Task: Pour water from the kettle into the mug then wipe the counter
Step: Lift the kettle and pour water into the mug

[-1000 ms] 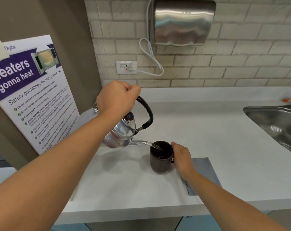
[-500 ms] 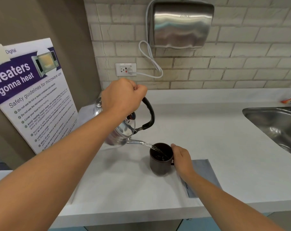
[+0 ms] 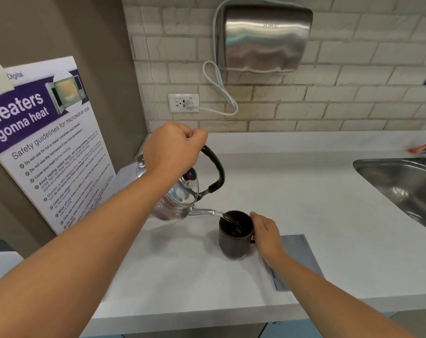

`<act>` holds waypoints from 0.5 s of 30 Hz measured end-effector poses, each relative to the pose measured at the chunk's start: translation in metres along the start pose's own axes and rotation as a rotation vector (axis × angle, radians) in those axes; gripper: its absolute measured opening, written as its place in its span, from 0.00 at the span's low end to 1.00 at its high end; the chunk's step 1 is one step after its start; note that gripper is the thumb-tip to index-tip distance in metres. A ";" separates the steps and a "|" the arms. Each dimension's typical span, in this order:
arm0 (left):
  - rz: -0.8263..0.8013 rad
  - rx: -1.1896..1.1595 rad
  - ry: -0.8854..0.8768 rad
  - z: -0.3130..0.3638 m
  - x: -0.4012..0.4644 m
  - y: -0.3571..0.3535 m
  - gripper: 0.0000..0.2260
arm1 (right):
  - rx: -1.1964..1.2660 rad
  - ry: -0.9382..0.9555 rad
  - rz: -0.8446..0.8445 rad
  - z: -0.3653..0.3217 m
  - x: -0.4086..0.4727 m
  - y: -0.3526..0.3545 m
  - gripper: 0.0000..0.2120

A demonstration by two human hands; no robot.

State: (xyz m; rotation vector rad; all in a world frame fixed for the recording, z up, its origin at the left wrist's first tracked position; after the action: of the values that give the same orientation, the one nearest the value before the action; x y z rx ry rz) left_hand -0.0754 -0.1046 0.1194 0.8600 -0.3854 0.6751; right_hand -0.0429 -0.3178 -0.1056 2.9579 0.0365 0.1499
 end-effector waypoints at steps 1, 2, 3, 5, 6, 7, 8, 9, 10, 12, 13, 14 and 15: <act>0.005 -0.021 0.019 -0.003 -0.001 0.001 0.17 | 0.000 -0.001 -0.001 0.000 0.000 0.000 0.26; 0.009 -0.044 0.039 -0.005 -0.003 0.001 0.17 | 0.001 -0.002 0.001 0.000 0.000 0.000 0.25; 0.013 -0.068 0.059 -0.008 -0.004 0.002 0.16 | 0.004 -0.004 0.003 0.001 0.000 0.000 0.25; 0.023 -0.123 0.107 -0.016 -0.007 0.002 0.17 | 0.002 -0.007 0.002 0.002 -0.001 0.000 0.25; 0.030 -0.154 0.136 -0.020 -0.009 0.002 0.18 | -0.002 -0.007 -0.003 0.002 -0.001 0.000 0.25; 0.037 -0.187 0.168 -0.025 -0.011 0.001 0.18 | -0.005 -0.008 -0.007 0.003 -0.001 0.000 0.25; 0.042 -0.223 0.201 -0.030 -0.013 0.001 0.18 | -0.005 -0.009 -0.009 0.003 0.000 0.000 0.25; 0.046 -0.260 0.233 -0.034 -0.014 0.000 0.18 | -0.004 -0.011 -0.008 0.004 0.000 0.001 0.24; 0.051 -0.294 0.263 -0.039 -0.015 -0.001 0.18 | -0.002 -0.015 -0.005 0.004 0.000 0.001 0.24; 0.063 -0.353 0.315 -0.047 -0.016 -0.003 0.19 | 0.010 -0.023 -0.004 0.005 0.001 0.002 0.22; 0.069 -0.385 0.339 -0.051 -0.016 -0.004 0.19 | 0.010 -0.024 -0.006 0.005 0.001 0.002 0.22; 0.075 -0.424 0.366 -0.055 -0.016 -0.006 0.20 | 0.003 -0.022 -0.009 0.005 0.001 0.002 0.23; 0.080 -0.467 0.399 -0.059 -0.016 -0.007 0.20 | -0.011 -0.018 -0.008 0.005 0.001 0.002 0.23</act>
State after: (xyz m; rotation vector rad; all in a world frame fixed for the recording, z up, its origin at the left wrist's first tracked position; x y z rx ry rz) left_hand -0.0793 -0.0670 0.0707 0.2569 -0.2024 0.7716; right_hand -0.0416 -0.3206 -0.1102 2.9471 0.0456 0.1217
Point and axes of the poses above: each hand's wrist, its own x-axis towards the middle knuckle, its own y-axis out of the back of the hand, z = x × y, the point moved 3 cm from there along x, towards the middle knuckle, and after that the axes turned 1 degree about y, right-handed, at the moved point
